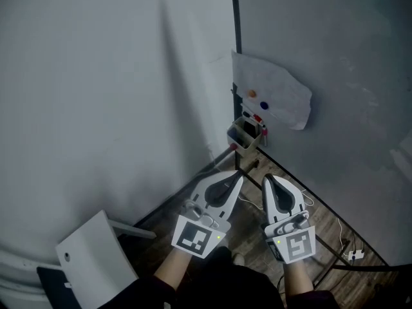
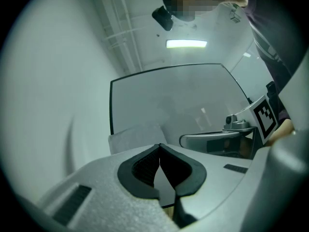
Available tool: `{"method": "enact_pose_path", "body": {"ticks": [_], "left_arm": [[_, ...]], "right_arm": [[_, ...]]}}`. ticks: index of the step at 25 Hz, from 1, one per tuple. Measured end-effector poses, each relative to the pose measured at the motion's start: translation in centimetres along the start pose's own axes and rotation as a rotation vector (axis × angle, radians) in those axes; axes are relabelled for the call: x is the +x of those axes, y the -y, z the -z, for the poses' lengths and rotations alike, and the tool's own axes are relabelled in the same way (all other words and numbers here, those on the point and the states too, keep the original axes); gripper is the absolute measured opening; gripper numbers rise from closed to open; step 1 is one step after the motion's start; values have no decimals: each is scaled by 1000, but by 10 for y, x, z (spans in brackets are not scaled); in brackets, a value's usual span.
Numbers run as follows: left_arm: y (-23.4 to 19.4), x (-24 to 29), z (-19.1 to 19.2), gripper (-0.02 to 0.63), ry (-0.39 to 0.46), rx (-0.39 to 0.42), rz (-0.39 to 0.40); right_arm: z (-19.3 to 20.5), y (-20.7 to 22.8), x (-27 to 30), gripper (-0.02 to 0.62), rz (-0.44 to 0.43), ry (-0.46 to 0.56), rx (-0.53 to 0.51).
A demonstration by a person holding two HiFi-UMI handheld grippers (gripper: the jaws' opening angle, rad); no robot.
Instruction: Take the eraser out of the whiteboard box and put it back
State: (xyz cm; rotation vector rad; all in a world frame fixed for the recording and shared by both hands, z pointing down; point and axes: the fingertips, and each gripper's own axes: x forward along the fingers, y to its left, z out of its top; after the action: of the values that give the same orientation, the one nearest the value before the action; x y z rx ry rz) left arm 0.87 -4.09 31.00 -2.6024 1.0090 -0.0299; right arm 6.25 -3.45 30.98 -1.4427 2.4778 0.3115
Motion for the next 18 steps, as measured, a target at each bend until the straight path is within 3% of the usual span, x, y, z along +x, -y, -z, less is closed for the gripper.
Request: {"method": "enact_pose_path", "body": {"ticks": [8, 18], "left_arm": [[-30, 21, 26, 5, -2, -2, 43], [-68, 40, 54, 5, 0, -67, 94]], "right_arm": [[25, 12, 35, 2, 37, -27, 3], [51, 21, 74, 2, 109, -62, -3]]}}
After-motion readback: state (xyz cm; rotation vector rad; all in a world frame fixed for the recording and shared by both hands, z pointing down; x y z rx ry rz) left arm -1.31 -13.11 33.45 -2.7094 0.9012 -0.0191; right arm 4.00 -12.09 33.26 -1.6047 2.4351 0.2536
